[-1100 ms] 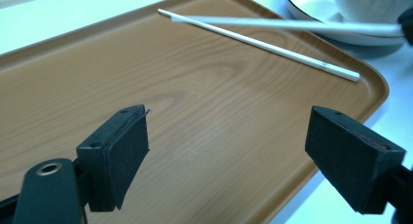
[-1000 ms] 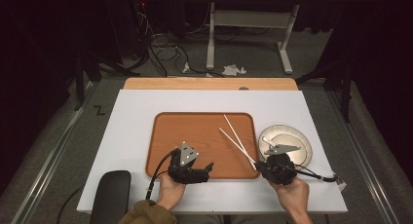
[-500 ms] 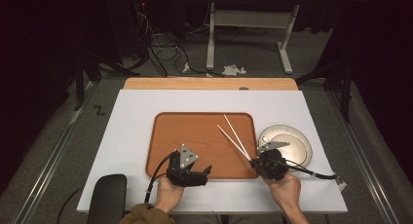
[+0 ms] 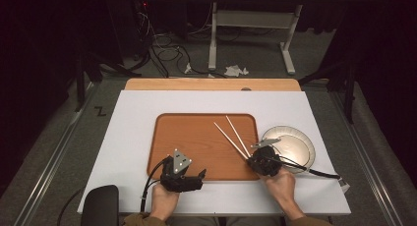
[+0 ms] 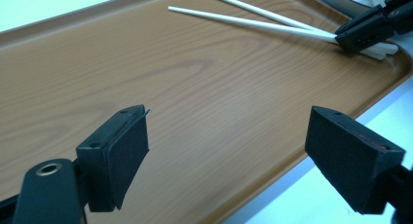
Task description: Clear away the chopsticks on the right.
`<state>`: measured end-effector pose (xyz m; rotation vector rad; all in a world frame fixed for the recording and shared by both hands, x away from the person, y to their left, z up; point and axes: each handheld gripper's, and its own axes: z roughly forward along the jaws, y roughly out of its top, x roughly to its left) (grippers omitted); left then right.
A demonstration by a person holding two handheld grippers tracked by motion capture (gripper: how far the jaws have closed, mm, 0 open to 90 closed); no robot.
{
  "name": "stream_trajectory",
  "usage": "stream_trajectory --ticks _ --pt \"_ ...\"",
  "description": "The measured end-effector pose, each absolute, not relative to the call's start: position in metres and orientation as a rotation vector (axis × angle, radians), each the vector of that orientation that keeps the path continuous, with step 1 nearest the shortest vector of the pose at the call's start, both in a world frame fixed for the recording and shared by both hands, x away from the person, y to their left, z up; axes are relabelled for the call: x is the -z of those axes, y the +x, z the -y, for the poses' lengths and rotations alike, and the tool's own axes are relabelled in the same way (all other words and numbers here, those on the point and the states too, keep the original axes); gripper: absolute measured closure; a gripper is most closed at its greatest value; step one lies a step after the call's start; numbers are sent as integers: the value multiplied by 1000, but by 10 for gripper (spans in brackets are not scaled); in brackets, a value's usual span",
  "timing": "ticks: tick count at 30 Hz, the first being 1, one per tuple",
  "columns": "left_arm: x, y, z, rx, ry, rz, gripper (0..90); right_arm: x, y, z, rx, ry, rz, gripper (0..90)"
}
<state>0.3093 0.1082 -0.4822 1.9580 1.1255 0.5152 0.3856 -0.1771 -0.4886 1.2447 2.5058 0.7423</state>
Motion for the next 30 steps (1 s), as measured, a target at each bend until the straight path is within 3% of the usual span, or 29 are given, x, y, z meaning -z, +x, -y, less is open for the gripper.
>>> stream_trajectory --ticks 7,14,20,30 --pt "483 306 -113 -513 1955 -1142 163 491 391 173 -719 1200 -2531 837" --pt "483 301 -118 -522 1943 -1165 163 489 395 168 -739 1148 -2522 770" --pt "484 296 -124 -529 1928 -1201 163 487 397 157 -817 1059 -2547 829" --pt "485 286 -131 -538 1916 -1242 163 494 414 149 -753 1052 -2568 839"
